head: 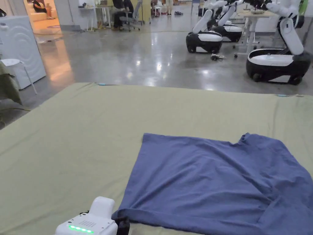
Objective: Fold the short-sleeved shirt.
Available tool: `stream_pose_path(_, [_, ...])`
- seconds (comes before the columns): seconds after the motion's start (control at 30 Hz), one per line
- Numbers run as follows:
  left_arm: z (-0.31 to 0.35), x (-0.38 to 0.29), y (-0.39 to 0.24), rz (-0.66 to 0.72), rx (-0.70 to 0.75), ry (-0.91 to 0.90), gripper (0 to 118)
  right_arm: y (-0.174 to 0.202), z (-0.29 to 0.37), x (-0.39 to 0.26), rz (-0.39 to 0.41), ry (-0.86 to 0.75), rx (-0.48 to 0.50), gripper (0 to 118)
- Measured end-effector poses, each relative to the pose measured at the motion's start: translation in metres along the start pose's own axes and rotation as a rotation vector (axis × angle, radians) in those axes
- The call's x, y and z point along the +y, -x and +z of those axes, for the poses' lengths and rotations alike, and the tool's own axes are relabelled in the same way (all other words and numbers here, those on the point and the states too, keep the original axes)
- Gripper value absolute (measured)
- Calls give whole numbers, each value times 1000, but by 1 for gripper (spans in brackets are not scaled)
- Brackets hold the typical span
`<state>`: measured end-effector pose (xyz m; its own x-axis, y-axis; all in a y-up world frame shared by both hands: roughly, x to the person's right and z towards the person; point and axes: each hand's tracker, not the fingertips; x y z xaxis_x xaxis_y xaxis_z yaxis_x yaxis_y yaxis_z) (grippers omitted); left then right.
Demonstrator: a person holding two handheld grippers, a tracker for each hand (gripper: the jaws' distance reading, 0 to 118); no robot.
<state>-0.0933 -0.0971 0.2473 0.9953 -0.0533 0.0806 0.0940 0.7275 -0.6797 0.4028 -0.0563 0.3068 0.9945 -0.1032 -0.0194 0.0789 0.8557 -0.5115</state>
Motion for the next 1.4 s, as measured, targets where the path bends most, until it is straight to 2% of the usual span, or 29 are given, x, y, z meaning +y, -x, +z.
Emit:
stream_pose_path(0.17, [-27,9,2,-48,-51,90,68,-5,-5,4,-10,17,-21,1])
stream_pose_path(0.2, [-30,10,2,-52,-73,110,50,-7,-5,5,-20,19,-20,1])
stream_pose_path(0.23, [-30,10,2,-54,-76,115,17,-9,-4,7,-29,24,-15,1])
stream_pose_path(0.27, [-28,10,1,-37,-88,99,11,-11,-4,7,-31,31,-13,1])
stream_pose_path(0.43, [-16,13,-4,-3,-52,70,11,-25,-6,9,-22,63,-57,1])
stream_pose_path(0.57, [-6,17,-1,18,-66,58,11,-45,-15,7,4,136,-147,4])
stream_pose_path(0.6, [-5,19,-1,17,-67,56,11,-51,-18,6,8,152,-168,19])
stream_pose_path(0.63, [-4,20,0,19,-72,58,11,-56,-21,5,3,167,-178,19])
stream_pose_path(0.67, [-3,20,1,22,-72,54,11,-62,-25,4,-8,186,-170,27])
stream_pose_path(0.73, [10,27,-13,18,-71,50,11,-71,-34,-1,-12,254,-137,85])
stream_pose_path(0.77, [10,27,-15,14,-73,51,11,-73,-39,-5,-2,257,-142,105])
stream_pose_path(0.8, [11,28,-16,11,-73,51,11,-74,-43,-8,6,250,-148,113])
stream_pose_path(0.93, [15,33,-24,7,-71,55,11,-80,-62,-13,-4,315,-122,112])
stream_pose_path(0.97, [14,33,-24,10,-73,56,11,-80,-66,-13,-13,331,-106,108])
stream_pose_path(1.0, [14,34,-24,13,-75,58,11,-80,-70,-12,-24,336,-94,87])
stream_pose_path(1.07, [15,34,-27,17,-74,60,11,-76,-72,-11,-12,320,-117,14])
stream_pose_path(1.1, [14,33,-24,18,-76,62,11,-73,-70,-10,8,291,-153,5])
stream_pose_path(1.2, [20,34,-23,30,-71,50,11,-66,-58,-2,-8,262,-133,5])
stream_pose_path(1.4, [31,56,-12,32,-59,-10,11,-62,-40,33,24,211,-143,5])
